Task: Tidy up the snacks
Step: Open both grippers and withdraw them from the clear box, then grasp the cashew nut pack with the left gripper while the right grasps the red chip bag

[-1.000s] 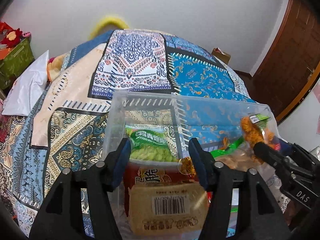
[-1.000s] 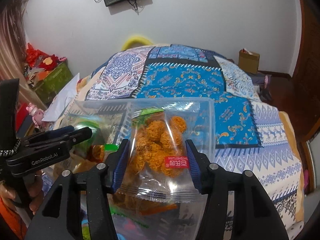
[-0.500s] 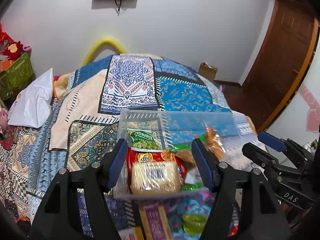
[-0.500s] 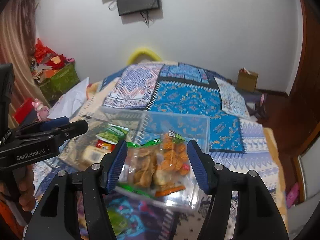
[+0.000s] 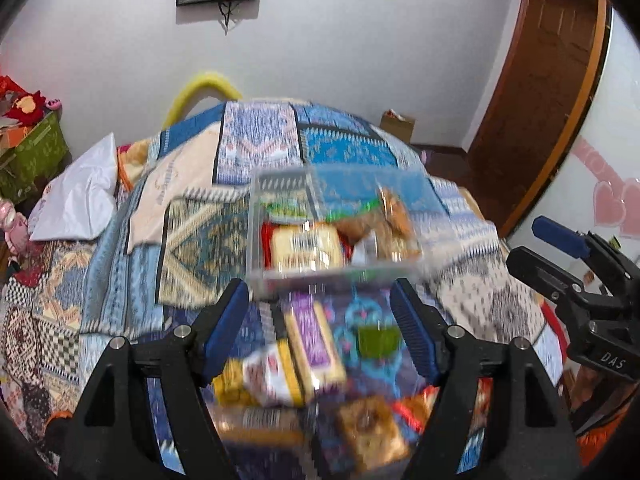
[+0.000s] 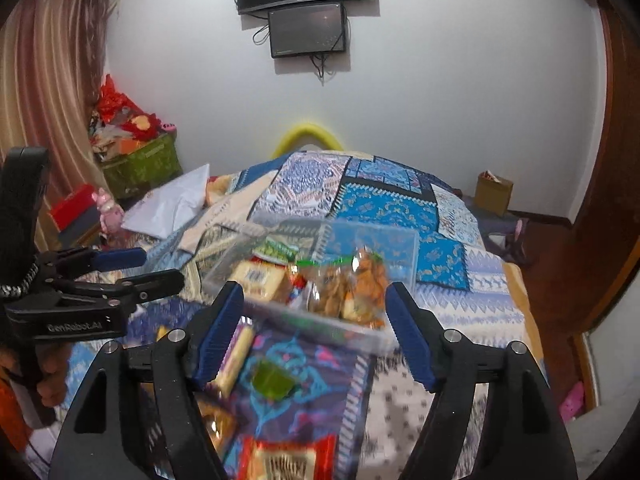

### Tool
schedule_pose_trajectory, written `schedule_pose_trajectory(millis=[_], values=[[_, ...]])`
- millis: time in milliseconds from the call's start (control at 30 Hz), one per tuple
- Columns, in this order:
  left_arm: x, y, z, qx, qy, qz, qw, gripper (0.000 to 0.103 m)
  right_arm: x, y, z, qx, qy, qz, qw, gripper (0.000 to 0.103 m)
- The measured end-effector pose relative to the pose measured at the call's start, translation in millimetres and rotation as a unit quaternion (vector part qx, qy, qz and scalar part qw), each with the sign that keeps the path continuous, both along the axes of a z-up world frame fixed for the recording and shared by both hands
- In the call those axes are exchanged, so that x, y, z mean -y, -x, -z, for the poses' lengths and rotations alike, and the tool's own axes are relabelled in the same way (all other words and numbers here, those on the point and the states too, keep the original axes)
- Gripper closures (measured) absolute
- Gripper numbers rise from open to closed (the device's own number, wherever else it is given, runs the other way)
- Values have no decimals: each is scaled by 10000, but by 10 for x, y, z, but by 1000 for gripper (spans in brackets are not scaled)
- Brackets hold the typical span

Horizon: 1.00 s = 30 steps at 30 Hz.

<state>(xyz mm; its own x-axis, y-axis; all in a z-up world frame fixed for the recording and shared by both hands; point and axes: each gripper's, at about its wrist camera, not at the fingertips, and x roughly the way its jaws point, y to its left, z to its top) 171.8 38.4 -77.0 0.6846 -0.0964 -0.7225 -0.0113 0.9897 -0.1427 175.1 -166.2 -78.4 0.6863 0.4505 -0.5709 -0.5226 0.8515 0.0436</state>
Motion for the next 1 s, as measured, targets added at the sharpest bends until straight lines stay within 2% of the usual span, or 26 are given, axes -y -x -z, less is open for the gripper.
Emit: schedule_pose_trajectory(millis=[167,200,233,300,333,500,733,767,800,1000], values=[[16,260,202,-255,-19,19,9997,30,54,187,274,-246,162,11,9996,33],[23,299,243,-291,-17,27,9996,30,103,237,438,-463,180,71,9987,33],[29,343,298,-346,-26,35,9994,30,103,237,438,-463,180,71,9987,33],[49,423,424,-490,-18,44,9988,30,146,257,604,-737,171,103,9971,33],[55,450,478,-553,20,40,9985,30,179,285,762,-981,206,158,9948,33],[122,551,701,-815,307,73,9962,30,272,360,1008,-1375,170,238,9901,33],[331,616,812,-807,451,207,9955,31,329,487,1250,-1633,150,292,9860,34],[375,615,827,-825,438,263,9953,36,324,495,1280,-1702,118,261,9850,36],[425,614,848,-858,415,335,9949,40,328,489,1314,-1820,-32,188,9831,43],[544,562,1026,-1116,458,456,9917,40,365,432,1320,-2040,-398,87,9781,68]])
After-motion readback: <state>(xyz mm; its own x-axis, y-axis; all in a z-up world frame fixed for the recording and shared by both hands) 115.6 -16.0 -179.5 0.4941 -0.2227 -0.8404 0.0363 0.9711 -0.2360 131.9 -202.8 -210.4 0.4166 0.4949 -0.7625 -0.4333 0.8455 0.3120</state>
